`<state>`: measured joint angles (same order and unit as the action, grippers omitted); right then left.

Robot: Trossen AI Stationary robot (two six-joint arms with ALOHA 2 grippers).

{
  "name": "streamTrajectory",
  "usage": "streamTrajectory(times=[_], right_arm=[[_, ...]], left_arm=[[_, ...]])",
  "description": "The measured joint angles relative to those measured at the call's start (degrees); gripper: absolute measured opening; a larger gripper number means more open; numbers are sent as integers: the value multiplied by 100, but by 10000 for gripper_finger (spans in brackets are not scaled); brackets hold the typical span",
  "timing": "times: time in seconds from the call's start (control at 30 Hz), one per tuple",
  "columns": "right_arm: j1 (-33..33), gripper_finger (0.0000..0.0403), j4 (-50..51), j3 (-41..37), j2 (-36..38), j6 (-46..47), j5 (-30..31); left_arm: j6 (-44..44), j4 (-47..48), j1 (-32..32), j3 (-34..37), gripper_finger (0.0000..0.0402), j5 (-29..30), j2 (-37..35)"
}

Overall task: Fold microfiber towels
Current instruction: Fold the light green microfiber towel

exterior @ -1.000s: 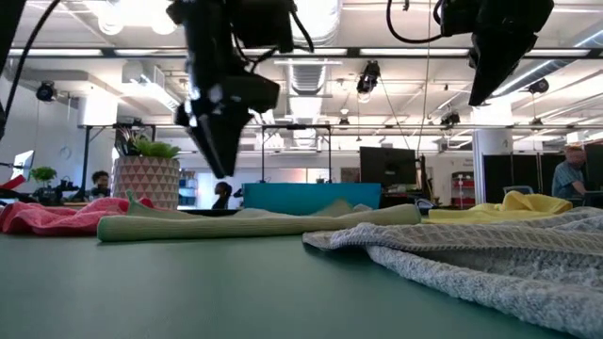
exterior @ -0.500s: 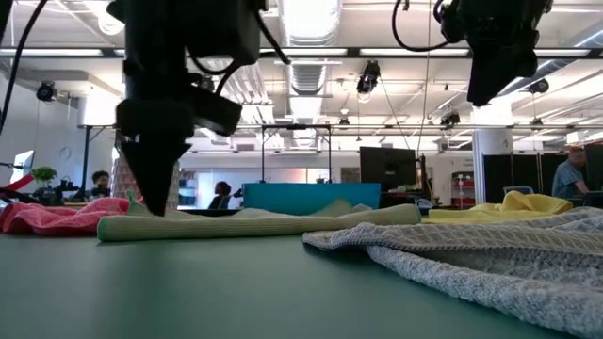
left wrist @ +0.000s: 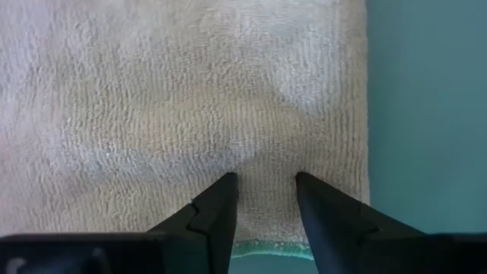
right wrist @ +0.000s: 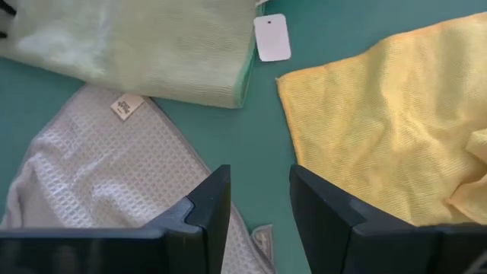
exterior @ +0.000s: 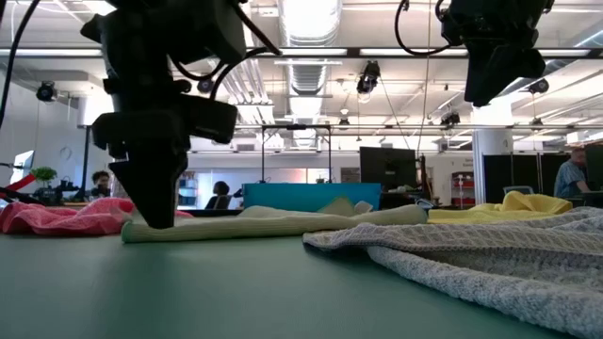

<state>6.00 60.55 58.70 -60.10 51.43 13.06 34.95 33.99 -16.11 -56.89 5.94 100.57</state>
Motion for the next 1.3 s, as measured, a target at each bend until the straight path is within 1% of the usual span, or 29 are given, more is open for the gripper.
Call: streamTrajectory(times=[0.03,0.13,0.2,0.3,0.43,0.5,0.63,0.77,0.9,1.0,1.17,1.23,1.3], right_arm=[[0,128,-2,0,0,24,2],[0,128,0,0,0,47,2],[0,128,-2,0,0,15,2],[0,128,-2,-5,0,-95,2],[0,128,4,-13,0,-262,0],[0,128,9,-17,0,-300,2],[2,128,23,-22,0,-352,-3],[15,128,58,-24,0,-428,-136],[64,127,56,-30,0,-486,-149],[63,128,50,-44,0,-495,-149],[63,127,48,-90,-2,-495,-149],[63,128,44,-105,-2,-495,-149],[63,127,47,-115,-2,-495,-149]], left_arm=[[-153,-15,-27,-10,125,4,0],[-533,-599,-124,-47,125,-90,21],[-581,-961,-167,-11,125,-258,24],[-568,-1974,-234,31,125,-713,104],[-537,-3105,-300,17,125,-959,370],[-530,-3363,-326,-53,125,-953,551],[-530,-3447,-346,-280,125,-927,782],[-531,-3392,-346,-338,125,-886,663],[-559,-3070,-346,-351,125,-829,240],[-692,-2269,-348,-349,125,-458,-38],[-738,-571,-320,-291,125,741,-399],[-738,-226,-265,-200,125,880,-403],[-677,-56,-205,-71,125,807,-397]])
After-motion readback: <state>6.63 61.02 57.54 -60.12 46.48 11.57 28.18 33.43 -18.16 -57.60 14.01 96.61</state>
